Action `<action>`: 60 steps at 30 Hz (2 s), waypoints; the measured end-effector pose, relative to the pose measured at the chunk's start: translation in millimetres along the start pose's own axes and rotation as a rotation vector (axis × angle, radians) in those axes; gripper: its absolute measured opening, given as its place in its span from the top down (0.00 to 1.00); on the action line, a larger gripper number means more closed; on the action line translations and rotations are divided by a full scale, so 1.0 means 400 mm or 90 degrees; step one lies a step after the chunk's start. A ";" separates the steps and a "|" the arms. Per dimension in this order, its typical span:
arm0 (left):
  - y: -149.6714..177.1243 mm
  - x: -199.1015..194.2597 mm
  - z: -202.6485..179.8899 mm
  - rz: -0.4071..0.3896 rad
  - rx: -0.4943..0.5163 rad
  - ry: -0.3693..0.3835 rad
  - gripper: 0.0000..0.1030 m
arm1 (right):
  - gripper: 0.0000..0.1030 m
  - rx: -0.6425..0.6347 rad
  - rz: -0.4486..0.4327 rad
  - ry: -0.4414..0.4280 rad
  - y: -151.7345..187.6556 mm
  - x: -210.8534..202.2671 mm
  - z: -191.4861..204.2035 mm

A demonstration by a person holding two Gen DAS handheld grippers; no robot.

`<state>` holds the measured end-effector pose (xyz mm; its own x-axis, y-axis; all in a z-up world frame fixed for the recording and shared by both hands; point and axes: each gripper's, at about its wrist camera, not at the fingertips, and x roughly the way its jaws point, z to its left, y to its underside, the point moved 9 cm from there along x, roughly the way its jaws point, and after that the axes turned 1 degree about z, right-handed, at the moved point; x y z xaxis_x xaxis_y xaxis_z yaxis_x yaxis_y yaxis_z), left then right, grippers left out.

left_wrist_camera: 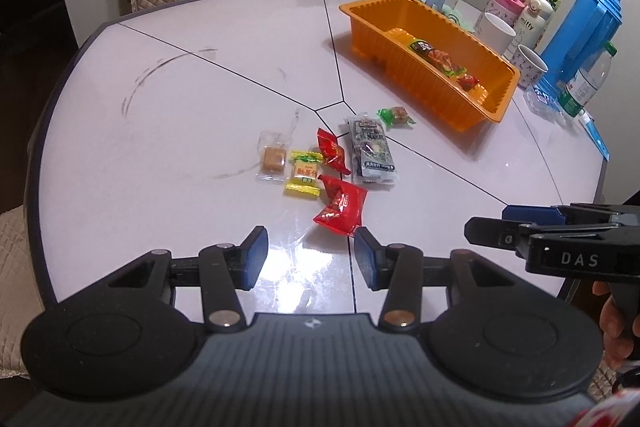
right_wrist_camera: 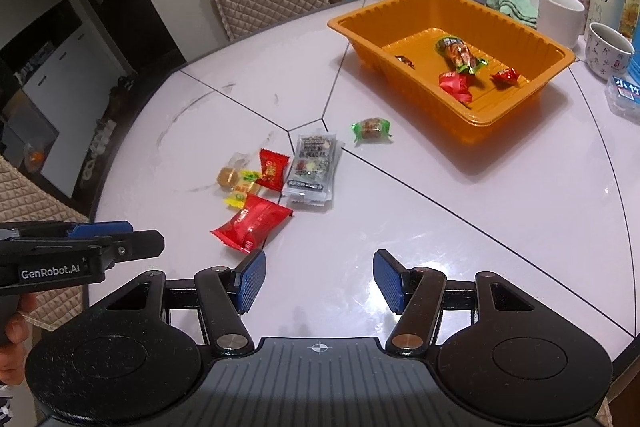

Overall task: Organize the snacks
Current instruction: 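Move both open tools back over the remaining snack pile, then grasp the large red packet with the left tool while the right tool grasps the clear printed packet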

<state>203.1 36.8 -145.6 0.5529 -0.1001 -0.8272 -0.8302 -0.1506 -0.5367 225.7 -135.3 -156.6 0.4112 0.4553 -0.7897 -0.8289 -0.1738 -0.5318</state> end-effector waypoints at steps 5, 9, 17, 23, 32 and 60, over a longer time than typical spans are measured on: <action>-0.008 0.031 -0.015 0.000 0.022 0.007 0.58 | 0.42 0.008 0.007 0.013 0.005 0.019 -0.019; -0.015 0.067 -0.033 0.001 0.040 0.015 0.58 | 0.42 0.019 0.014 0.021 0.010 0.034 -0.039; -0.020 0.159 -0.077 0.023 0.090 0.022 0.59 | 0.42 0.047 0.023 0.035 0.017 0.046 -0.089; -0.034 0.218 -0.090 0.041 0.103 0.019 0.61 | 0.42 0.066 0.030 0.042 0.019 0.053 -0.120; -0.035 0.264 -0.097 0.062 0.112 0.016 0.71 | 0.42 0.075 0.039 0.042 0.013 0.070 -0.145; -0.115 0.161 0.065 -0.011 0.004 -0.026 0.76 | 0.42 -0.011 0.002 -0.014 -0.132 0.207 -0.024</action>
<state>275.2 62.9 -178.7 0.5641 -0.0573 -0.8237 -0.8209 -0.1464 -0.5520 307.1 -96.9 -196.7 0.4004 0.4743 -0.7840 -0.8232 -0.1897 -0.5352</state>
